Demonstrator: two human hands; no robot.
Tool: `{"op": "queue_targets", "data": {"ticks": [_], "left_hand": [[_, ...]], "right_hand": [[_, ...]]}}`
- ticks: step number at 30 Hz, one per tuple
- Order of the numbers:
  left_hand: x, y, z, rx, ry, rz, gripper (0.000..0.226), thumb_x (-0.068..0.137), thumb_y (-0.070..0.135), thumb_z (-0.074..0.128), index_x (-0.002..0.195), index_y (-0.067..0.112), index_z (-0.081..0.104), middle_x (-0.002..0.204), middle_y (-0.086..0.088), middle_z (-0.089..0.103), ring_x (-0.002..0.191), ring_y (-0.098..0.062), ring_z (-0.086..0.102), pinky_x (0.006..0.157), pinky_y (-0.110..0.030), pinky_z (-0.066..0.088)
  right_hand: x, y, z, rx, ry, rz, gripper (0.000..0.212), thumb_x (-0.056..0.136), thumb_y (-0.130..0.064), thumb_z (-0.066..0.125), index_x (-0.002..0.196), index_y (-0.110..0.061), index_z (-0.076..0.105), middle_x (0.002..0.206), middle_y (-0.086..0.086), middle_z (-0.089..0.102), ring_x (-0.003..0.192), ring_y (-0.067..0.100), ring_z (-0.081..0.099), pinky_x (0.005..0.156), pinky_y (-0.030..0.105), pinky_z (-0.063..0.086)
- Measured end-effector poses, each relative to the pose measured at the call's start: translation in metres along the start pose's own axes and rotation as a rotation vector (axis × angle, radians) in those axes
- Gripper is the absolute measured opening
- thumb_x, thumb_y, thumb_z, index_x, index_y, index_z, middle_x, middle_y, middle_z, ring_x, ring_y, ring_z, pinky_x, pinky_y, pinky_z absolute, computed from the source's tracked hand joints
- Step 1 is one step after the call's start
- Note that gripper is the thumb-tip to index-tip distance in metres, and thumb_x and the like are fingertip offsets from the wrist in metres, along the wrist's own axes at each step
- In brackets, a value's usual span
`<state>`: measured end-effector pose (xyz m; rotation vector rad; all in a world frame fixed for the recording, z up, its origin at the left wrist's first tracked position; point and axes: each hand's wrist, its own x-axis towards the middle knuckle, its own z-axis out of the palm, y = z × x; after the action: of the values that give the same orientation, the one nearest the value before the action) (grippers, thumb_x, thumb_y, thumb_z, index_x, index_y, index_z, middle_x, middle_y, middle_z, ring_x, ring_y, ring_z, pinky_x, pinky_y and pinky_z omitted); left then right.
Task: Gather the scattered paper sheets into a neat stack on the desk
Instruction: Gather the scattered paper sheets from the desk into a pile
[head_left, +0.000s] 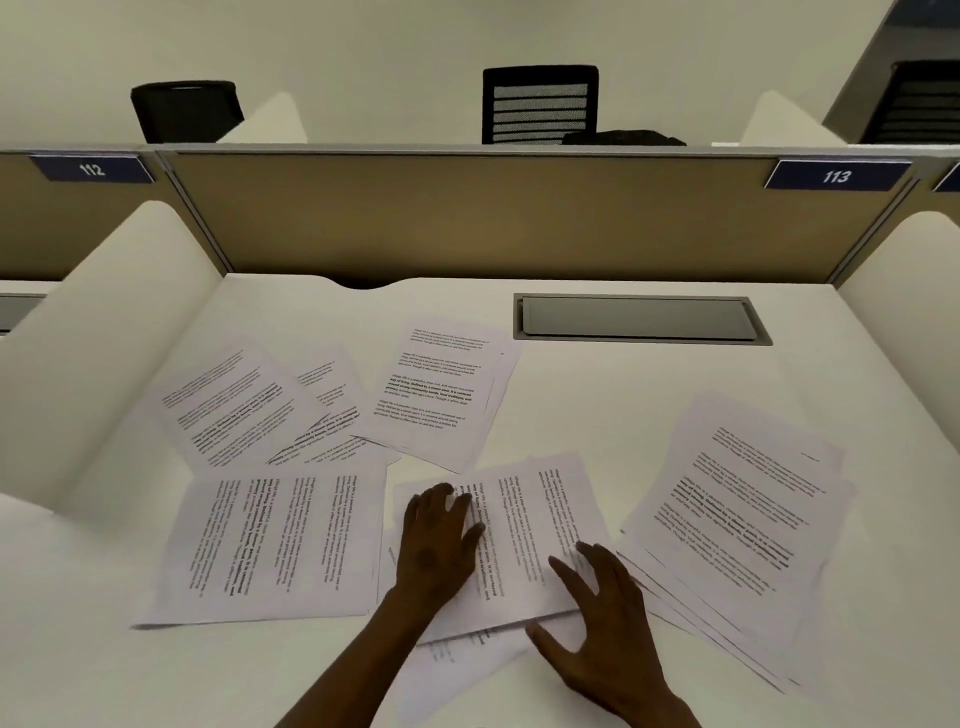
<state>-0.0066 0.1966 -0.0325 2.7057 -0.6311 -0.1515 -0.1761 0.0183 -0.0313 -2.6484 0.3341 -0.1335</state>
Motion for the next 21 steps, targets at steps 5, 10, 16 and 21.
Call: {"op": "queue_targets", "data": {"ticks": [5, 10, 16, 21], "left_hand": [[0.010, -0.008, -0.002, 0.010, -0.128, -0.087, 0.074, 0.093, 0.063, 0.035, 0.155, 0.024, 0.025, 0.161, -0.008, 0.025, 0.149, -0.028, 0.023, 0.123, -0.044, 0.015], [0.014, -0.003, -0.007, 0.097, -0.033, -0.075, 0.076, 0.085, 0.070, 0.032, 0.137, 0.019, 0.051, 0.126, -0.005, 0.055, 0.122, -0.028, 0.047, 0.106, -0.045, 0.034], [0.014, 0.003, -0.003, 0.018, -0.038, -0.045, 0.062, 0.082, 0.069, 0.045, 0.117, 0.019, 0.057, 0.123, -0.003, 0.050, 0.114, -0.023, 0.047, 0.094, -0.036, 0.040], [0.012, 0.013, -0.002, 0.011, -0.115, -0.072, 0.074, 0.086, 0.068, 0.046, 0.143, 0.022, 0.039, 0.136, -0.003, 0.045, 0.123, -0.022, 0.042, 0.098, -0.036, 0.043]], "right_hand": [[-0.004, 0.005, 0.005, -0.125, -0.142, -0.056, 0.066, 0.074, -0.082, 0.045, 0.121, -0.038, 0.061, 0.145, 0.004, 0.051, 0.140, 0.023, 0.032, 0.101, 0.048, 0.047], [-0.005, 0.011, 0.002, -0.104, -0.198, -0.056, 0.063, 0.073, -0.086, 0.039, 0.108, -0.041, 0.063, 0.144, -0.004, 0.052, 0.135, 0.019, 0.046, 0.095, 0.040, 0.054], [-0.003, 0.008, -0.007, -0.035, -0.256, -0.040, 0.076, 0.060, -0.092, 0.047, 0.108, -0.034, 0.055, 0.158, -0.013, 0.022, 0.148, 0.010, 0.011, 0.116, 0.032, 0.028], [0.001, 0.004, -0.009, -0.027, -0.359, -0.003, 0.085, 0.060, -0.087, 0.052, 0.130, -0.038, 0.042, 0.161, -0.015, 0.008, 0.150, 0.008, 0.001, 0.116, 0.024, 0.015]]}}
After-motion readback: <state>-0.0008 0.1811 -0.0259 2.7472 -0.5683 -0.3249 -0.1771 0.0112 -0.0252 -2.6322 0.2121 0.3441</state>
